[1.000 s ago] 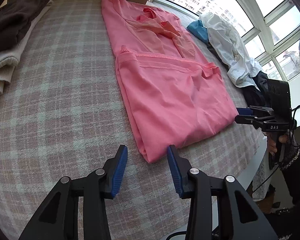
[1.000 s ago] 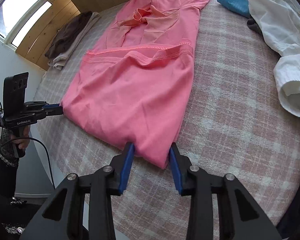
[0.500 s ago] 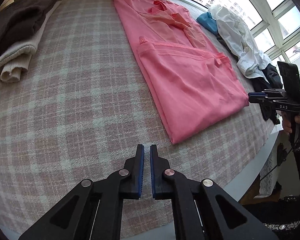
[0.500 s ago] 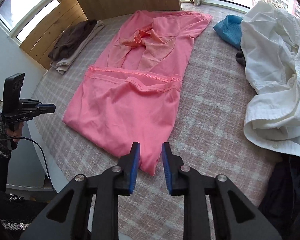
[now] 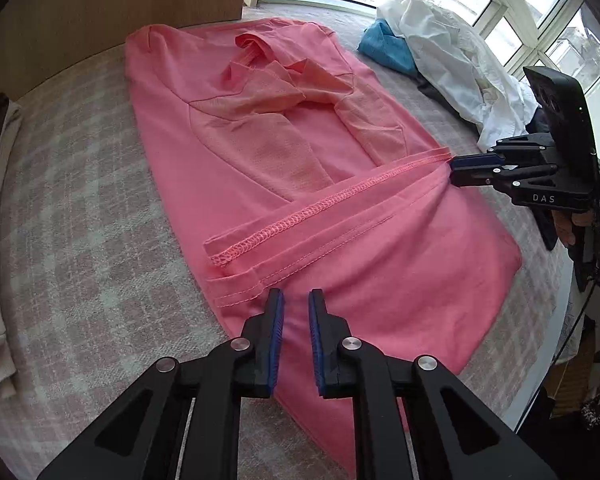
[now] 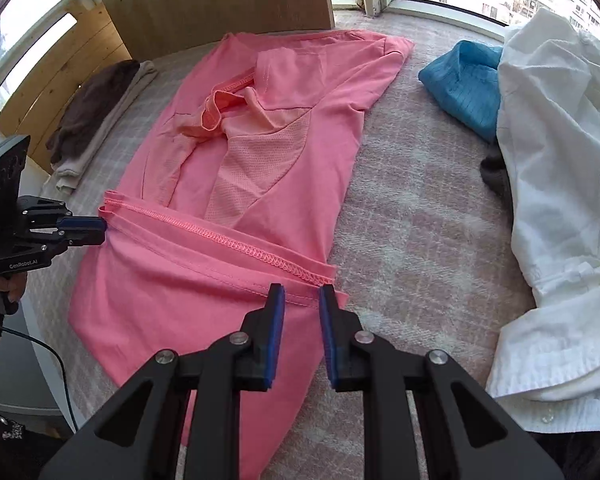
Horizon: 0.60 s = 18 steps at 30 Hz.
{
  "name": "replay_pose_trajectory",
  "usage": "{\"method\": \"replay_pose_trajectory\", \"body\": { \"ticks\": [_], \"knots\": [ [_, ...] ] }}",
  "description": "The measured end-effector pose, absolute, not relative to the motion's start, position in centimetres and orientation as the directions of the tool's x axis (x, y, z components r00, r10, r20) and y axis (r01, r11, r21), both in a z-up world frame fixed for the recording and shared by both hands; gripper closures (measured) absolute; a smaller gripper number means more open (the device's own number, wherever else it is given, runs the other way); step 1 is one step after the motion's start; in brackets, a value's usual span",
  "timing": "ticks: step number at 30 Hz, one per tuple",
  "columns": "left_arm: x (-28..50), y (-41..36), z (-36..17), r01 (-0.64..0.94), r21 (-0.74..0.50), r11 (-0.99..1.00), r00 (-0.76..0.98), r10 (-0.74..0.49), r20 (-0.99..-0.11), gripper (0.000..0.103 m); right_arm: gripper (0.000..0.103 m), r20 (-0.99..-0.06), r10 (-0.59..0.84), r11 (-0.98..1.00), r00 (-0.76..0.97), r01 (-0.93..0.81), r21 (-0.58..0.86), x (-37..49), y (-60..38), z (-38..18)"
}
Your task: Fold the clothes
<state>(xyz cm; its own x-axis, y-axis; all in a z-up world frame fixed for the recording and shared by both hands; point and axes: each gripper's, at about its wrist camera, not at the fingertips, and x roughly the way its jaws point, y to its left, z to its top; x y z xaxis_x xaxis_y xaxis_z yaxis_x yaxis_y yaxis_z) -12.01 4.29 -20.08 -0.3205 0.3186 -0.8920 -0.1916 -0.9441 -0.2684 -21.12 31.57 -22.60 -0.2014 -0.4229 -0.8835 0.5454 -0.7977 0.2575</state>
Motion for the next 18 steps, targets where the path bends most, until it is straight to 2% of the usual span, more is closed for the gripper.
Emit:
{"method": "replay_pose_trajectory", "body": {
  "ticks": [2, 5, 7, 12, 14, 15, 16, 18],
  "knots": [
    [-11.7, 3.4, -19.2, -0.186, -0.268, -0.945, -0.344, 0.318, -0.883, 0.091, 0.085, -0.865, -0.469, -0.764, -0.180, 0.574, 0.295, -20.0, 30.5, -22.0],
    [-11.6, 3.0, -17.9, -0.226, -0.289, -0.930, -0.368, 0.356, -0.859, 0.084, 0.081, -0.926, -0.361, -0.761, -0.109, 0.609, 0.225, -19.0, 27.4, -24.0],
    [-11.9, 2.9, -17.1, -0.256, -0.297, -0.920, -0.364, 0.376, -0.852, 0.084, 0.081, -0.930, -0.341, -0.776, -0.137, 0.599, 0.197, -19.1, 27.3, -22.8],
    [-13.0, 0.2, -11.9, -0.299, -0.334, -0.894, -0.405, 0.436, -0.804, 0.083, 0.081, -0.863, -0.439, -0.805, -0.251, 0.536, 0.254, -20.5, 30.9, -13.1],
    [-13.7, -1.3, -8.6, -0.314, -0.284, -0.906, -0.450, 0.405, -0.796, 0.074, 0.077, -0.833, -0.465, -0.803, -0.299, 0.538, 0.255, -21.2, 31.3, -9.4],
    [-14.3, -2.1, -7.1, -0.323, -0.253, -0.912, -0.468, 0.386, -0.795, 0.067, 0.069, -0.818, -0.477, -0.802, -0.323, 0.540, 0.255, -21.6, 31.5, -7.6],
    [-15.0, -2.7, -6.0, -0.320, -0.218, -0.922, -0.489, 0.358, -0.795, 0.064, 0.065, -0.809, -0.477, -0.800, -0.343, 0.550, 0.239, -22.3, 31.2, -6.9],
    [-16.6, -3.9, -4.5, -0.307, -0.175, -0.936, -0.514, 0.317, -0.797, 0.064, 0.064, -0.790, -0.479, -0.796, -0.383, 0.569, 0.207, -23.7, 30.5, -5.5]
  ]
}}
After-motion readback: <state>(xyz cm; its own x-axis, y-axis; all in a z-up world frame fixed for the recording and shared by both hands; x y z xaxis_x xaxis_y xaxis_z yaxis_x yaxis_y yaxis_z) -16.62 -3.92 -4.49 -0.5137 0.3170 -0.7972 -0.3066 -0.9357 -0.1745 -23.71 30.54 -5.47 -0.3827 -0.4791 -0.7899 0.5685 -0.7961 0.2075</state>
